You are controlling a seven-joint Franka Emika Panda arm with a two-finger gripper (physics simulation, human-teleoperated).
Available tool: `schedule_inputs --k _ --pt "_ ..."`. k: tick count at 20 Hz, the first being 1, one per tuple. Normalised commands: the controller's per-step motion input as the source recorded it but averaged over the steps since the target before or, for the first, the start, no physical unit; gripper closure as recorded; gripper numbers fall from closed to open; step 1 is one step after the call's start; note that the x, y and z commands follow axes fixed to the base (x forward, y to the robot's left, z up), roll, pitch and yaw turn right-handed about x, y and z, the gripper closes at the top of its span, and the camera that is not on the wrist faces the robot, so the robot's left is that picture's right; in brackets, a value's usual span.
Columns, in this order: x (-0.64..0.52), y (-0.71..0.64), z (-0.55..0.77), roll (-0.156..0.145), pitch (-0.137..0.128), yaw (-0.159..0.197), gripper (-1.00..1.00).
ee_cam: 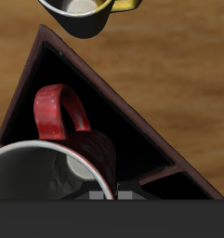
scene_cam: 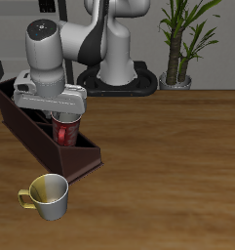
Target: Place the black book into the right desk caddy's front compartment and place the yellow book into the right desk caddy's right compartment and place the red mug into the right desk caddy's left compartment
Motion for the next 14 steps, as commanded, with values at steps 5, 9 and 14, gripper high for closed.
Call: schedule_inputs --k 5,9,14 --pt "0.01 -0.10 -0.09 -0.044 0.052 -0.018 -1.00" --pt "-0.02 0.03 0.04 -0.010 0.003 0.025 -1.00" --pt "-0.10 0.18 0.23 0.002 -0.030 0.001 -1.00"
